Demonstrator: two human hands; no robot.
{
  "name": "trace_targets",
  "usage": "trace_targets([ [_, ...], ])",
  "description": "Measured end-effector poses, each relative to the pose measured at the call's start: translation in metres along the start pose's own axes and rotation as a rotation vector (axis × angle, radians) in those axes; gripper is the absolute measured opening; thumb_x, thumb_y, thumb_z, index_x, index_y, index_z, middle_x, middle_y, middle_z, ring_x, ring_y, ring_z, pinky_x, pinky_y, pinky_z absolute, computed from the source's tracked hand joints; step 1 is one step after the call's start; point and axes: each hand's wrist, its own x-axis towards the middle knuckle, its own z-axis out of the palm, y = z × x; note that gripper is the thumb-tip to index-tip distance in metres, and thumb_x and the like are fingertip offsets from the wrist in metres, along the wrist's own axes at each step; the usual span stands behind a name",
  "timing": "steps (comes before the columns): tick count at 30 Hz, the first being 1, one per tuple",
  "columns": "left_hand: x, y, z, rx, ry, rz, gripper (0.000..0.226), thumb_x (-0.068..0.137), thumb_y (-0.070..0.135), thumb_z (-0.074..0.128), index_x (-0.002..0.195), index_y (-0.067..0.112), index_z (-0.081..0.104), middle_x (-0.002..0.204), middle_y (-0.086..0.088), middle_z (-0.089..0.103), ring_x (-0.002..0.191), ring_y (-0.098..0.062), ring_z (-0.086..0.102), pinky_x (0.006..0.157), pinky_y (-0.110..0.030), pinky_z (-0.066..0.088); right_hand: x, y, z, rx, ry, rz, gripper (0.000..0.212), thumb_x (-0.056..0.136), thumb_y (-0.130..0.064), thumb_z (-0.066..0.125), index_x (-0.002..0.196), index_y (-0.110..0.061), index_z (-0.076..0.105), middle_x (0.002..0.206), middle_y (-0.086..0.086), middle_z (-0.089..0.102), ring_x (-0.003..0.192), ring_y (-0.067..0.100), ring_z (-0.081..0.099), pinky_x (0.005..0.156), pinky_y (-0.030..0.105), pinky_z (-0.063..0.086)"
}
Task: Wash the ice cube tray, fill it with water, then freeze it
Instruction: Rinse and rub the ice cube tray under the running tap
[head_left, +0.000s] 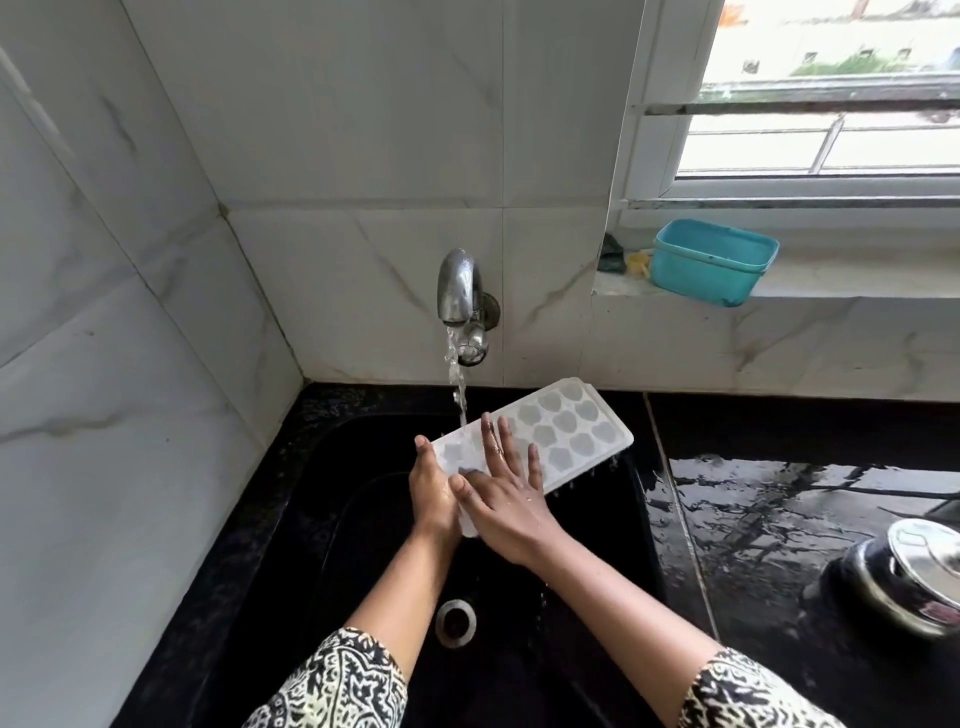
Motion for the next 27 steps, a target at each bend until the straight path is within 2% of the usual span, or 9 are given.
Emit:
trace_targets([
  [3,0.012,-0.007,-0.008,-0.012,-0.063,-0.042,0.093,0.07,0.08,0.056,0.118,0.0,0.062,0.117,-0.026,0.064,0.109,-0.041,0.062,0.105,-0.057,0.039,-0.005,-0.01,0.011,0.04,0.0,0.042,0.059,0.1,-0.052,0.02,0.136,-0.016,0.05,0.154,-0.004,-0.027,0.127,0.003,-0.046,0.11,0.038,-0.025],
  [7,-0.004,0.01,-0.003,0.125,0.041,0.063,0.063,0.098,0.055,0.035,0.112,0.0,0.064,0.106,-0.019,0.069,0.098,-0.032,0.067,0.087,-0.039,0.054,-0.005,0.01,0.002,-0.093,-0.001,-0.114,0.071,0.091,-0.066,0.012,0.138,-0.028,0.048,0.157,-0.01,-0.021,0.134,0.003,-0.039,0.112,0.039,-0.023],
  [11,0.001,0.011,-0.006,0.275,0.016,0.084,0.055,0.097,0.055,0.035,0.121,0.013,0.061,0.115,-0.004,0.065,0.106,-0.022,0.062,0.098,-0.046,0.048,0.005,0.029,-0.008,-0.495,0.217,-0.444,0.05,0.094,-0.059,0.03,0.105,-0.032,0.07,0.159,0.0,0.013,0.148,0.015,0.002,0.115,0.051,0.003],
  [14,0.011,0.018,-0.007,0.285,0.022,0.101,0.055,0.097,0.058,0.035,0.103,0.013,0.066,0.102,-0.006,0.07,0.099,-0.024,0.066,0.096,-0.044,0.05,0.004,0.035,-0.006,-0.563,0.326,-0.492,0.047,0.094,-0.059,0.037,0.117,-0.03,0.066,0.158,0.002,0.022,0.147,0.017,0.014,0.115,0.052,0.013],
  [17,0.016,0.025,-0.007,0.253,0.053,0.129,0.075,0.087,0.072,0.039,0.112,0.005,0.062,0.114,-0.009,0.066,0.104,-0.024,0.063,0.096,-0.039,0.049,-0.007,0.035,-0.006,-0.502,0.398,-0.311,0.059,0.094,-0.063,0.029,0.128,-0.025,0.06,0.159,0.002,0.015,0.148,0.015,0.004,0.116,0.052,0.006],
  [20,0.012,0.03,-0.006,0.249,0.099,0.109,0.057,0.099,0.054,0.033,0.117,0.006,0.059,0.111,-0.005,0.063,0.1,-0.021,0.06,0.085,-0.032,0.048,-0.018,0.033,-0.013,-0.351,0.323,-0.14,0.071,0.091,-0.067,0.011,0.136,-0.028,0.05,0.16,-0.001,-0.009,0.145,0.012,-0.02,0.114,0.05,-0.007],
  [22,0.014,0.03,-0.005,0.206,0.091,0.066,0.059,0.1,0.053,0.032,0.108,0.003,0.063,0.106,-0.014,0.068,0.093,-0.028,0.066,0.08,-0.035,0.053,-0.026,0.031,-0.015,-0.248,0.198,-0.134,0.067,0.09,-0.067,0.016,0.137,-0.031,0.048,0.157,-0.007,-0.021,0.141,0.009,-0.03,0.115,0.048,-0.012],
  [24,0.018,0.032,-0.002,0.181,0.093,0.043,0.061,0.099,0.054,0.032,0.101,0.003,0.065,0.101,-0.018,0.07,0.089,-0.032,0.068,0.082,-0.04,0.055,-0.03,0.027,-0.012,-0.202,0.135,-0.189,0.058,0.091,-0.064,0.027,0.132,-0.031,0.053,0.157,-0.009,-0.02,0.14,0.007,-0.031,0.116,0.046,-0.014],
  [27,0.024,0.028,0.002,0.17,0.085,0.049,0.061,0.1,0.053,0.03,0.096,0.003,0.065,0.098,-0.018,0.07,0.089,-0.033,0.069,0.083,-0.041,0.055,-0.023,0.019,-0.006,-0.181,0.084,-0.185,0.058,0.09,-0.06,0.027,0.131,-0.03,0.053,0.157,-0.007,-0.021,0.137,0.007,-0.035,0.115,0.044,-0.018],
])
